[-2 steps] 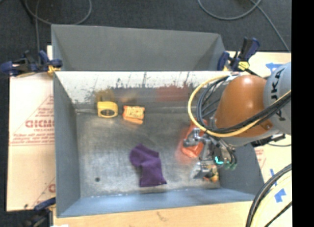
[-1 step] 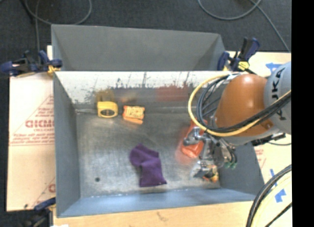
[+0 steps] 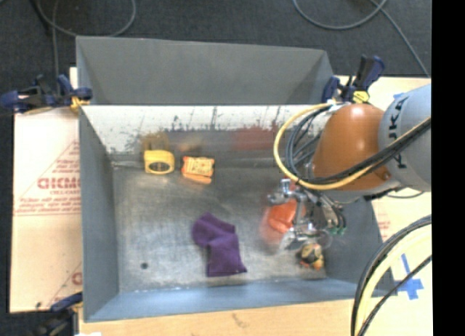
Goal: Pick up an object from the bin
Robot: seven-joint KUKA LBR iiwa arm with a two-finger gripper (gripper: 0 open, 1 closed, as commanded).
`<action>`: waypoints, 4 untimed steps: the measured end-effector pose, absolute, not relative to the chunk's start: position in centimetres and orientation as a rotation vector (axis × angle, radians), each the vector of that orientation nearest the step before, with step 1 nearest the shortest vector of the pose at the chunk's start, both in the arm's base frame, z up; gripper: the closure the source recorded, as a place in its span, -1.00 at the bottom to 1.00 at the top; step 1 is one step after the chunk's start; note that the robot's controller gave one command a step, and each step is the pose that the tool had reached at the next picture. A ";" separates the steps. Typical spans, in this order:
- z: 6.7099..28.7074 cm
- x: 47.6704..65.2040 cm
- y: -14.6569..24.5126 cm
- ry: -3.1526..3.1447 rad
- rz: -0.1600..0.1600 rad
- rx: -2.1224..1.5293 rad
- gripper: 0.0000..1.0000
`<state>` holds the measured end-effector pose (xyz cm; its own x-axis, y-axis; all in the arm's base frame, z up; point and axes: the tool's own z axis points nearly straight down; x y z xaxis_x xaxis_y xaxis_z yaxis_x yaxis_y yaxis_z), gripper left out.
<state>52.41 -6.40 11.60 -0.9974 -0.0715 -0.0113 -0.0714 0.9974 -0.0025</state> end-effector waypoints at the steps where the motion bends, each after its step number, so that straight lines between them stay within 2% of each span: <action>1: 7.8 58.2 -8.2 3.147 0.001 -0.142 1.00; 2: 7.8 58.3 -8.2 3.147 0.001 -0.143 1.00; 3: 10.8 55.7 -5.6 3.144 0.002 -0.048 1.00; 4: 14.2 56.5 -5.7 3.137 0.003 -0.063 1.00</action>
Offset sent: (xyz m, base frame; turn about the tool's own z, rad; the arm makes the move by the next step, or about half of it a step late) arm 0.0000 0.0000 0.0000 0.0000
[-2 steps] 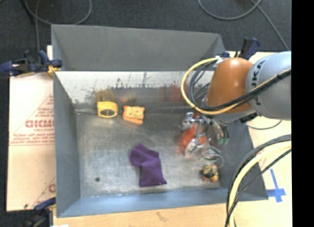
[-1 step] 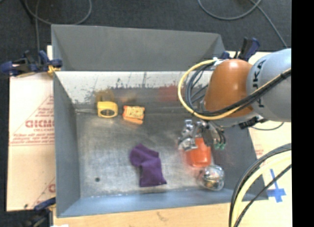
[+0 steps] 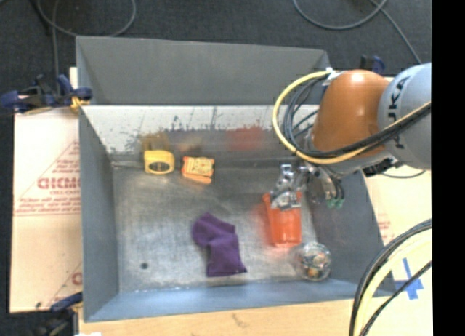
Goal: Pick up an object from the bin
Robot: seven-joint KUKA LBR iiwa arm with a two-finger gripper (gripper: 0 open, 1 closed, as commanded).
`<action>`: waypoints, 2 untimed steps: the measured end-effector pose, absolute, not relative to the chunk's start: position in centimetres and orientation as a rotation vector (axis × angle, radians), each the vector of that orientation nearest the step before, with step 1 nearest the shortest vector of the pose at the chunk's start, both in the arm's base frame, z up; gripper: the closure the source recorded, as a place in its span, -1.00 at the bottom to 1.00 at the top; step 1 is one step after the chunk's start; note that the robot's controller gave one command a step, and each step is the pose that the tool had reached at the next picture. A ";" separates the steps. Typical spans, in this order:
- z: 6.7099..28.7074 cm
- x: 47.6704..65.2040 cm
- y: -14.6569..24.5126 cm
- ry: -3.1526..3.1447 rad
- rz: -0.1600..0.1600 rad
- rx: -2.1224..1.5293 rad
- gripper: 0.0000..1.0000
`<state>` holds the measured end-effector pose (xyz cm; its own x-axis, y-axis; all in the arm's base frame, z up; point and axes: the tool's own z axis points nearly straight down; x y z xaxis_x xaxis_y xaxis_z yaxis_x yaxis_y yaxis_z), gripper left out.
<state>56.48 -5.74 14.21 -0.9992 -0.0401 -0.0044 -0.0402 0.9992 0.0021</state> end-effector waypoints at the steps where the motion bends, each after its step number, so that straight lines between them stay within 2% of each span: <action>1: 13.6 56.1 -4.5 3.137 0.000 -0.095 -1.00; 2: 13.5 56.0 -4.3 3.137 0.000 -0.097 -1.00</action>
Offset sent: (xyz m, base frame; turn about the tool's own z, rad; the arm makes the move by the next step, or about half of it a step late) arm 0.0000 0.0000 0.0000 0.0000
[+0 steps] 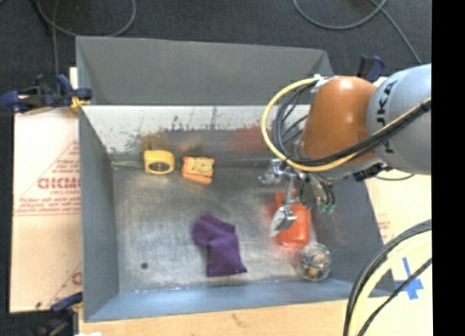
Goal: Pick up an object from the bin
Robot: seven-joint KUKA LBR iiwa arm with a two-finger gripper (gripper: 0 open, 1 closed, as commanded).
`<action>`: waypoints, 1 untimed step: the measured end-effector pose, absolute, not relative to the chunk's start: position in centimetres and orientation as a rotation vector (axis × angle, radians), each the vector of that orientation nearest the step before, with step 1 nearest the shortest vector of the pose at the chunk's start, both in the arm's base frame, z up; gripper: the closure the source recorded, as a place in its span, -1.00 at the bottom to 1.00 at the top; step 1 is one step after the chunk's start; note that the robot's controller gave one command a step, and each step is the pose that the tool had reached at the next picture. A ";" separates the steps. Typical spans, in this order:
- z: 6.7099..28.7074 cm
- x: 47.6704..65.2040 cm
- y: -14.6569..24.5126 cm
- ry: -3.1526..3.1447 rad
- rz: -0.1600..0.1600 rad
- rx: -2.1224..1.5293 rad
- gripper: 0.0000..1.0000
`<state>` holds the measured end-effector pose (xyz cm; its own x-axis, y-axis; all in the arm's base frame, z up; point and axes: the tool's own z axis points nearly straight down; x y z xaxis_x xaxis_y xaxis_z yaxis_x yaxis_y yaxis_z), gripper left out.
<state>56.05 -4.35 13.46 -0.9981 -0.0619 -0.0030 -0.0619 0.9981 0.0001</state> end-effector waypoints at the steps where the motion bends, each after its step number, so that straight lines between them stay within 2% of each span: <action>1: 11.8 59.3 -7.5 3.135 0.002 0.002 -1.00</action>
Offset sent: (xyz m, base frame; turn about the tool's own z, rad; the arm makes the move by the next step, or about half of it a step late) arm -0.0104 -0.1018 -0.0408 0.1122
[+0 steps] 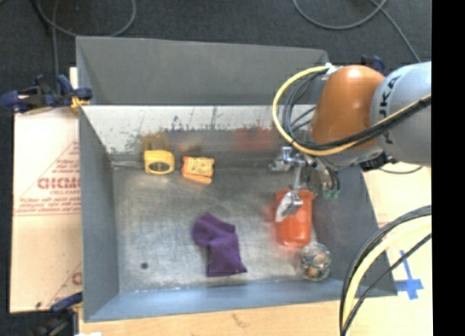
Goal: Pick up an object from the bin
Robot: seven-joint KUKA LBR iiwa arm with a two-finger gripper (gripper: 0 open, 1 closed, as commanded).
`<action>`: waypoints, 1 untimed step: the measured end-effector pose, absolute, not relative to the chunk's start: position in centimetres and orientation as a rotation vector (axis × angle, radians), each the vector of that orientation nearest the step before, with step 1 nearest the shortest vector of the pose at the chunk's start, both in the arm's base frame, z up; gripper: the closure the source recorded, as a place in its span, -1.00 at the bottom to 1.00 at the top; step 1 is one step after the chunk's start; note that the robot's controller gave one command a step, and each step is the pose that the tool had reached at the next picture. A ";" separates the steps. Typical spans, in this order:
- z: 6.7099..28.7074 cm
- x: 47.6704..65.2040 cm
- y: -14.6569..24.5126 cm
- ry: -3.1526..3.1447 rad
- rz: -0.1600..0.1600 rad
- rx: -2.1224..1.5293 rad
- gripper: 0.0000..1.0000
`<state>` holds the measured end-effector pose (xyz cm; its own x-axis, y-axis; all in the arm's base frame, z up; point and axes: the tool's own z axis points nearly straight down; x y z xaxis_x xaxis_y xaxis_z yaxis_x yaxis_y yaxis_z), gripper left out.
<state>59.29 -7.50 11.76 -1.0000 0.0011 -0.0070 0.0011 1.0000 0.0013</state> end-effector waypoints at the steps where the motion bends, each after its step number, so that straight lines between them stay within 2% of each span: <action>1: 9.6 55.6 -12.9 3.132 0.042 0.073 1.00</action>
Offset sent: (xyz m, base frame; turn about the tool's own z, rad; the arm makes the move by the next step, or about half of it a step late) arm 0.0000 0.0000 0.0000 0.0000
